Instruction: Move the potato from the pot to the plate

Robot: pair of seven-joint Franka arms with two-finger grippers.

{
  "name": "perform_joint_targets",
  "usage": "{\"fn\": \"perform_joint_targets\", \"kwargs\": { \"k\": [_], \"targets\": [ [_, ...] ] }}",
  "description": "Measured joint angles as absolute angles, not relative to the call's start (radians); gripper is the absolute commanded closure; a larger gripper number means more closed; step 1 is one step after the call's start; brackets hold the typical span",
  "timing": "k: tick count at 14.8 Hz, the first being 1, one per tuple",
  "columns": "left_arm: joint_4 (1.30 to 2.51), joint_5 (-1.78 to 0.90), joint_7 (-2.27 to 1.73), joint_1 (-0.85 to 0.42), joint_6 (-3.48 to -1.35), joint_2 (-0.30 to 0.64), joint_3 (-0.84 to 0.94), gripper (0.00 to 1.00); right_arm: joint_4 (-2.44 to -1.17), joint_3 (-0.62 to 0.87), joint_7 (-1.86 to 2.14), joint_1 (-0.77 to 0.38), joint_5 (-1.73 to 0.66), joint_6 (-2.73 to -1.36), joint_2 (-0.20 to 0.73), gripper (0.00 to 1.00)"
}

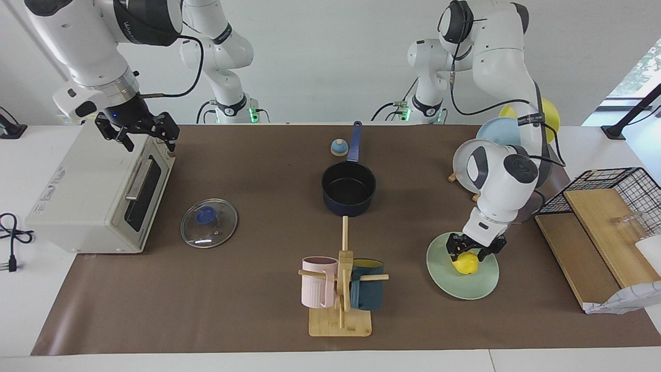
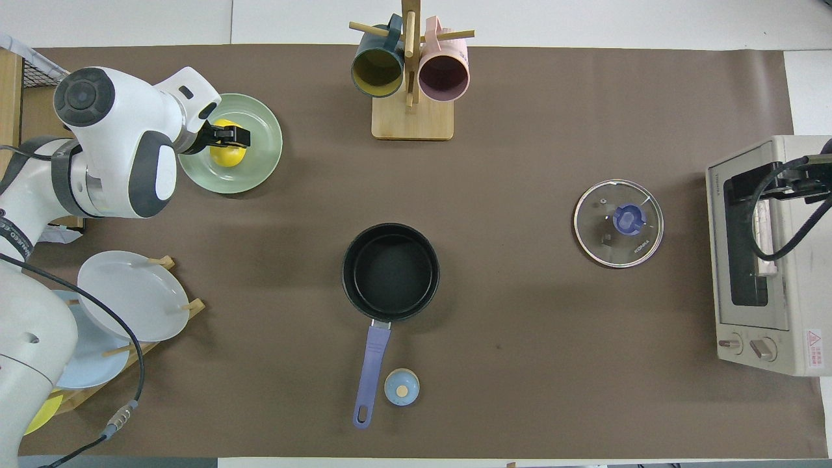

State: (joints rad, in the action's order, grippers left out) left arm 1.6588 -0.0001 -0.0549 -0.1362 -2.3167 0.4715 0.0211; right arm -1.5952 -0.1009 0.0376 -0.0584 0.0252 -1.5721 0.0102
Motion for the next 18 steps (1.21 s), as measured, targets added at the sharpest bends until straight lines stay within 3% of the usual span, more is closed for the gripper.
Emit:
{"fn": "perform_joint_targets", "kwargs": {
  "k": [3, 11, 18],
  "targets": [
    [1.605, 0.0, -0.061, -0.135, -2.128, 0.38, 0.017, 0.0, -1.595, -0.101, 0.038, -0.058, 0.025, -1.572, 0.01, 0.0],
    [1.597, 0.0, -0.083, -0.089, -1.645, 0.01, 0.011, 0.0, -1.595, -0.101, 0.038, -0.058, 0.025, -1.572, 0.01, 0.0],
    [1.743, 0.0, -0.086, -0.089, -1.581, -0.099, 0.016, 0.0, -1.595, -0.101, 0.038, -0.058, 0.025, -1.572, 0.01, 0.0]
  ]
}}
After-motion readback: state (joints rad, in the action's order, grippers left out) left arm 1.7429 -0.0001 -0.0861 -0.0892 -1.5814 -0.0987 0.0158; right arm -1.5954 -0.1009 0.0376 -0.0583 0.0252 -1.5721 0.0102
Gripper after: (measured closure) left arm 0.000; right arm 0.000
